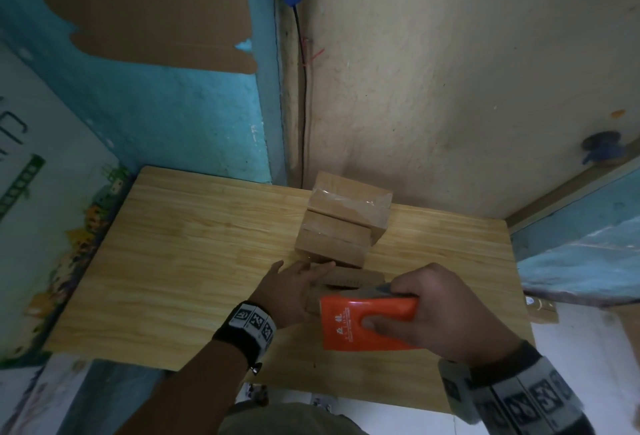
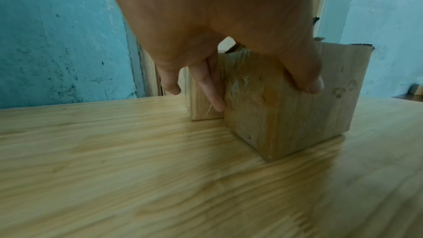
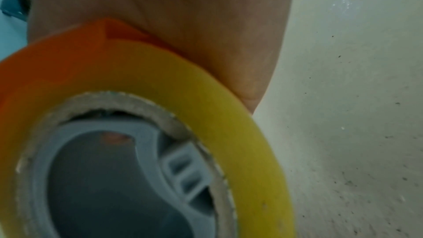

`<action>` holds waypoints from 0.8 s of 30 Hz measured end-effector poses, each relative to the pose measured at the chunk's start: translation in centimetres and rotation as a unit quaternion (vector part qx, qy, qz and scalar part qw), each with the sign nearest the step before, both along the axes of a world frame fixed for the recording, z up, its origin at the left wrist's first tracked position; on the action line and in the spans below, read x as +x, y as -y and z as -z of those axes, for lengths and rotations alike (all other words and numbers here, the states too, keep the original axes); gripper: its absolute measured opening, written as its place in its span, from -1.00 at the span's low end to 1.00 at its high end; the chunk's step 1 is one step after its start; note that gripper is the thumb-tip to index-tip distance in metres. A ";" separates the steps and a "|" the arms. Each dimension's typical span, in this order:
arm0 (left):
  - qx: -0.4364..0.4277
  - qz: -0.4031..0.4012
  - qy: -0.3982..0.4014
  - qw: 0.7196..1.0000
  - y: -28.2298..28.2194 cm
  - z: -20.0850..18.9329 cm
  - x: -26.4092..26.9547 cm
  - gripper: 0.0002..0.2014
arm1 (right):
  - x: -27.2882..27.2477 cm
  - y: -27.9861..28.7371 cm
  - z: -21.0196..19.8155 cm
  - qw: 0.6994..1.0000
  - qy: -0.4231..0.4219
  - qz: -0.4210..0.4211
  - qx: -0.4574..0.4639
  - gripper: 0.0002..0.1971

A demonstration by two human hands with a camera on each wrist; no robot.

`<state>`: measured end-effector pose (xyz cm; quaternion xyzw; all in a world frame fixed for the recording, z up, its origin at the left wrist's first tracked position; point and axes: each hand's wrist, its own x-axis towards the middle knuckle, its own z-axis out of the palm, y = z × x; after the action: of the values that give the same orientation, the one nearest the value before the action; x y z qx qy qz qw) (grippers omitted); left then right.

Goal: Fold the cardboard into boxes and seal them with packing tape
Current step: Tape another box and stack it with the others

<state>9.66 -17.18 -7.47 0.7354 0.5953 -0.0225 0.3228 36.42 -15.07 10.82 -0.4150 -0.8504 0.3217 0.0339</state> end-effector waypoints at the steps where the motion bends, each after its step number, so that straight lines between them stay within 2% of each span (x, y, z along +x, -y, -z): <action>1: 0.001 -0.004 0.004 1.000 0.2 0.3 0.0 0.06 | -0.3 0.0 0.0 1.000 -0.006 -0.005 -0.005 -0.36; 6: 0.014 0.003 -0.005 1.000 0.6 1.5 -0.3 0.03 | -0.7 -0.3 0.2 0.998 -0.040 0.014 -0.036 -0.37; 12: 0.022 -0.010 0.023 0.999 0.6 1.1 -0.2 0.08 | -0.5 -1.6 0.3 0.997 -0.072 0.028 -0.011 -0.34; 16: 0.010 0.003 0.010 1.000 0.4 1.7 -0.2 -0.05 | -2.5 -1.4 0.0 0.998 -0.066 -0.003 -0.018 -0.44; 19: -0.003 0.026 -0.007 1.000 -0.1 1.8 0.0 0.01 | -4.5 -0.8 0.2 0.997 -0.064 -0.046 -0.020 -0.50; 20: -0.003 0.033 0.002 0.999 0.0 0.7 0.1 0.01 | -5.0 -0.6 0.3 0.996 -0.066 -0.055 -0.025 -0.54; 22: 0.007 0.021 0.026 0.999 0.5 0.5 0.0 -0.05 | -5.6 -0.5 0.8 0.995 -0.074 -0.053 -0.046 -0.61; 24: 0.011 -0.034 0.065 0.997 1.1 0.9 -0.3 -0.17 | -5.3 -0.8 1.3 0.991 -0.103 -0.018 -0.081 -0.60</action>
<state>9.41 -18.25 -8.35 0.7181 0.5981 0.0424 0.3532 31.16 -14.22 9.51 -0.3651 -0.8209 0.4314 0.0819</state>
